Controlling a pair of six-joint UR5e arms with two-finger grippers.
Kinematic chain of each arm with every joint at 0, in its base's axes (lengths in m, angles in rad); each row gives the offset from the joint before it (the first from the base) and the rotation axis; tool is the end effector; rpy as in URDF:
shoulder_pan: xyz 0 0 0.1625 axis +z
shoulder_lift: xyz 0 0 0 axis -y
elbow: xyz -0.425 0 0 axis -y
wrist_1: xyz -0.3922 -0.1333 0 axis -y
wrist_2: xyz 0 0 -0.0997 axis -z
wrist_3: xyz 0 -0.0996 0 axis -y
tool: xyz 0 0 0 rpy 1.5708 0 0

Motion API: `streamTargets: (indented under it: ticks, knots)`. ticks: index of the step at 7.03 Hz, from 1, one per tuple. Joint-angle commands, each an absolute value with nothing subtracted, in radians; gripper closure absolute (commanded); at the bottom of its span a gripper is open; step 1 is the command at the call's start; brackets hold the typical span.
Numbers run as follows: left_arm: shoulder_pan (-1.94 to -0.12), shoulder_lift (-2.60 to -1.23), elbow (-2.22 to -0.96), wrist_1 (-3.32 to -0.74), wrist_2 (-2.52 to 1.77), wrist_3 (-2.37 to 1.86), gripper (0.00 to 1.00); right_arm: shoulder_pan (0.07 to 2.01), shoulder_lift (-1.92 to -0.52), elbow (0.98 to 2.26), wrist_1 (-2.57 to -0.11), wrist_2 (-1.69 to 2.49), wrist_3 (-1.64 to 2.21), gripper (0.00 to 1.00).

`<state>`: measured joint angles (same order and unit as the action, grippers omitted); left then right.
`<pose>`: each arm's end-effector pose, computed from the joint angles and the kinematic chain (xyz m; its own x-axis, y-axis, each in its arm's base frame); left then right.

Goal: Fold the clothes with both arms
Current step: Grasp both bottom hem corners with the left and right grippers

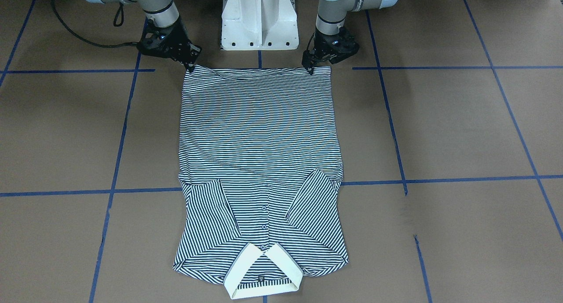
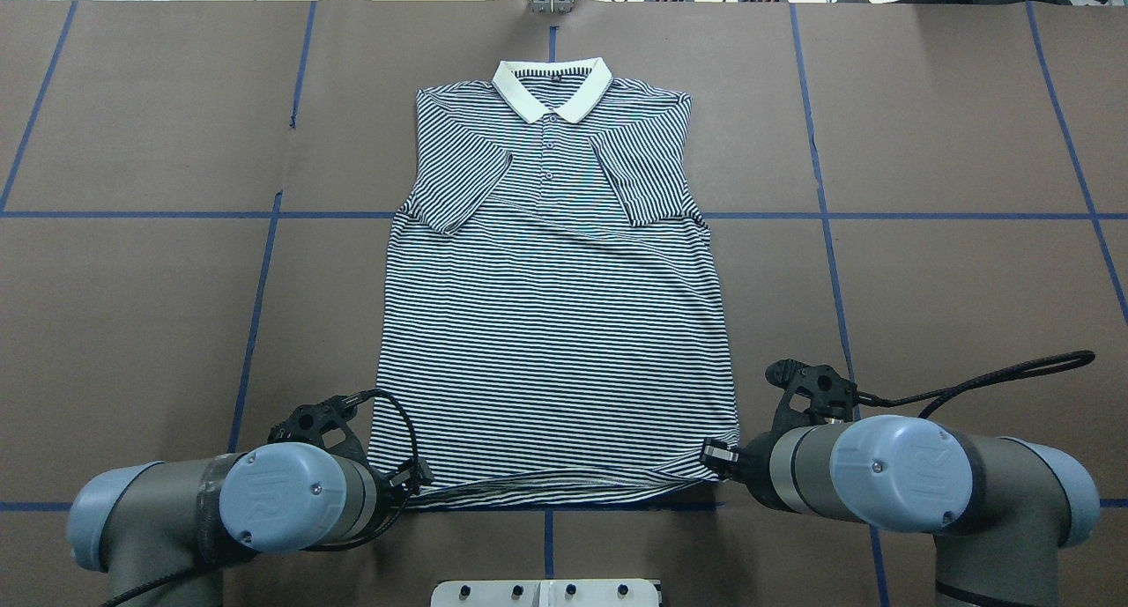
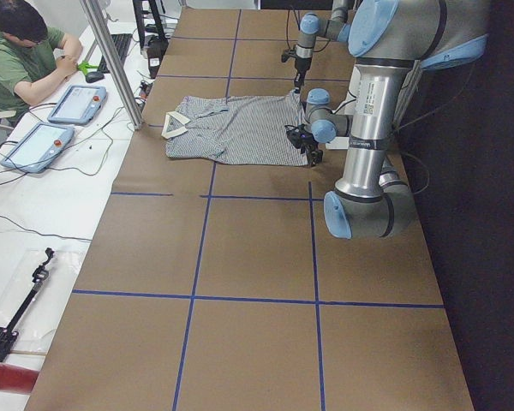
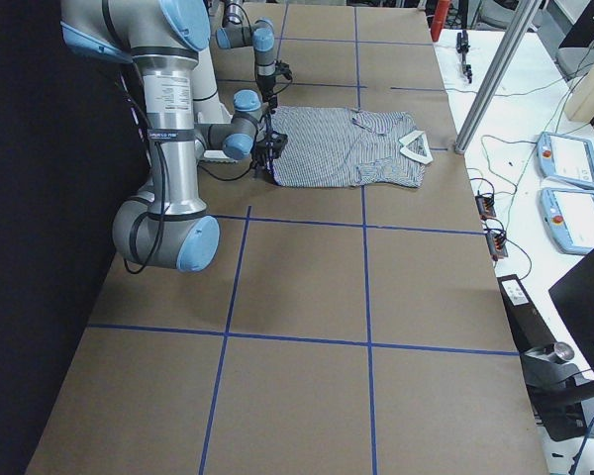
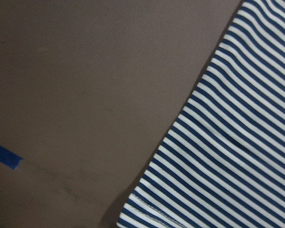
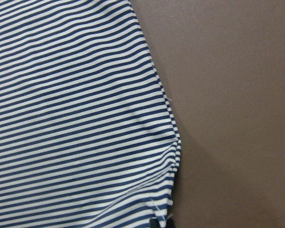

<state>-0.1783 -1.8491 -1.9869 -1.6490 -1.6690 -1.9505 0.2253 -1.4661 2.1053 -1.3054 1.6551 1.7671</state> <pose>0.5280 -0.2207 0.3216 0.6141 -0.4855 -0.6223 0.3626 0.8738 -0.3239 -0.4583 -0.2332 0.3342 0.5600 0.3277 0.7609 -0.2725 0.9402 -0.2044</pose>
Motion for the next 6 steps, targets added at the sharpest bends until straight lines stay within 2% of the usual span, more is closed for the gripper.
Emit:
streamTargets:
  ticks: [1,6]
  knots:
    - [-0.187,-1.848,-2.006,-1.611,-1.669,-1.950,0.14,0.225,-1.465,2.106,-1.305,1.654,1.767,1.00]
    - [-0.196,-1.852,-1.993,-1.611,-1.667,-1.942,0.21,0.227,-1.465,2.106,-1.305,1.655,1.767,1.00]
